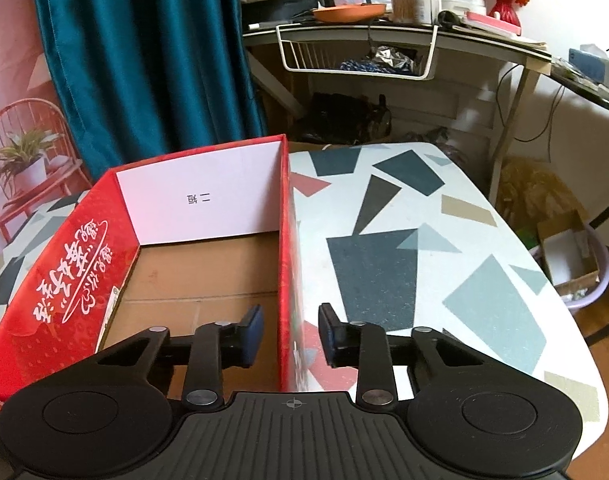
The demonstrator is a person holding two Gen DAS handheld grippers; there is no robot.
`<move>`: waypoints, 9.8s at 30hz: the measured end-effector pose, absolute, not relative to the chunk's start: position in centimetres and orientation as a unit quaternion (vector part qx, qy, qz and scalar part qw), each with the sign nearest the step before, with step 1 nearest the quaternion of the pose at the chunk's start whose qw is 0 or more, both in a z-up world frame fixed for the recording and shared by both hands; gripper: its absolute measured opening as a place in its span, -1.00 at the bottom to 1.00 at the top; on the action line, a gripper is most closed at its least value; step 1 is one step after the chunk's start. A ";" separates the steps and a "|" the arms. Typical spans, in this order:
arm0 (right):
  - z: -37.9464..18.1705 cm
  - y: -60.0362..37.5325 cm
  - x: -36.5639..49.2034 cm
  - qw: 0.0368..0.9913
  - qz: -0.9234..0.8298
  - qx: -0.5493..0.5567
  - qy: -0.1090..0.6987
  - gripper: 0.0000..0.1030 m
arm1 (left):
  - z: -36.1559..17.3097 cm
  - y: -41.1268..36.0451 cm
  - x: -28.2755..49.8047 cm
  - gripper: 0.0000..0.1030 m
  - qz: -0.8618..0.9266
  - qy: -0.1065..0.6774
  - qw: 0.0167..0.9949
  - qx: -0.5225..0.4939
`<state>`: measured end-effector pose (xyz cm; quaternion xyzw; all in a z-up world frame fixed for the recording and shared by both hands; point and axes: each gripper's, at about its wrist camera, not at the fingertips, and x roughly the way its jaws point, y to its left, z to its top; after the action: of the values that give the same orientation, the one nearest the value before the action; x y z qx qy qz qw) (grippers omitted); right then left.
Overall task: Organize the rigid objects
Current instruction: 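Move the left tool to the clear floss-pick box and close on it, then carry the floss-pick box with the left tool into the red box and release, then return the left tool to the pink checkered tube and close on it, then lift the pink checkered tube with the left tool and drop it into the red box, then move the left tool to the white red-capped marker and grasp it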
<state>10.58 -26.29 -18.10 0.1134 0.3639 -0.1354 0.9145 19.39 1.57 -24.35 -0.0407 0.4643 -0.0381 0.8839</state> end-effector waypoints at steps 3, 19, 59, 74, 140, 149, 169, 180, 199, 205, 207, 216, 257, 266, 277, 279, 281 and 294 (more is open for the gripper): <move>-18.3 -26.2 10.7 0.915 -0.128 0.109 0.366 -0.82 | -24.3 1.2 19.6 0.14 -0.032 0.464 0.885 -0.032; -18.4 -26.3 10.5 0.917 -0.126 0.117 0.359 -0.81 | -24.2 1.0 18.5 0.11 -0.028 0.457 0.889 -0.016; -18.3 -26.4 11.1 0.918 -0.120 0.114 0.361 -0.81 | -11.8 -9.7 27.8 0.11 -0.197 0.318 0.926 0.046; -18.3 -27.0 11.2 0.918 -0.111 0.113 0.362 -0.81 | -17.7 -13.6 29.7 0.11 -0.248 0.374 0.888 0.103; -18.4 -26.5 11.4 0.913 -0.121 0.096 0.378 -0.83 | -25.8 -1.0 18.4 -0.51 -0.113 0.410 0.904 -0.031; -18.4 -26.5 10.9 0.910 -0.123 0.106 0.382 -0.82 | -25.8 -0.8 18.1 -0.52 -0.121 0.405 0.906 -0.029; -18.5 -26.5 10.8 0.911 -0.122 0.113 0.376 -0.81 | -25.5 -0.1 19.0 -0.67 -0.127 0.416 0.900 -0.024; -18.5 -26.5 10.9 0.912 -0.121 0.115 0.374 -0.81 | -20.7 1.7 21.6 -0.67 -0.137 0.374 0.916 -0.043; -18.4 -26.6 11.1 0.911 -0.119 0.114 0.378 -0.81 | -15.4 -9.1 26.3 -0.67 -0.296 0.322 0.899 0.016; -18.5 -26.8 11.1 0.911 -0.116 0.115 0.378 -0.80 | -17.9 -11.5 26.0 -0.67 -0.316 0.333 0.885 0.082; -18.5 -26.8 11.0 0.912 -0.114 0.116 0.377 -0.80 | -18.4 -11.7 26.2 -0.67 -0.312 0.338 0.884 0.088; -18.5 -26.8 11.0 0.911 -0.115 0.116 0.378 -0.80 | -18.3 -11.0 26.2 -0.66 -0.314 0.347 0.879 0.092; -18.6 -26.8 10.9 0.912 -0.113 0.126 0.374 -0.78 | -17.0 5.0 25.4 -0.52 -0.156 0.356 0.920 -0.045; -18.7 -26.8 10.9 0.912 -0.113 0.125 0.374 -0.78 | -20.3 6.3 23.7 -0.53 -0.148 0.391 0.908 -0.039; -18.6 -26.9 11.0 0.912 -0.113 0.123 0.376 -0.79 | -23.3 4.4 24.0 -0.54 -0.158 0.399 0.903 -0.003; -18.6 -26.9 11.0 0.912 -0.113 0.123 0.376 -0.79 | -23.5 4.3 24.2 -0.54 -0.154 0.401 0.903 -0.003; -18.6 -26.9 11.0 0.912 -0.113 0.123 0.375 -0.79 | -23.7 4.2 24.3 -0.54 -0.151 0.401 0.903 0.004; -18.6 -26.9 11.0 0.912 -0.113 0.123 0.376 -0.79 | -24.8 3.8 24.4 -0.63 -0.122 0.411 0.903 0.021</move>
<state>11.02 -26.88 -18.62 0.1226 0.3757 -0.1131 0.9116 24.39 3.78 -24.77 0.0214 0.4106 -0.1220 0.9034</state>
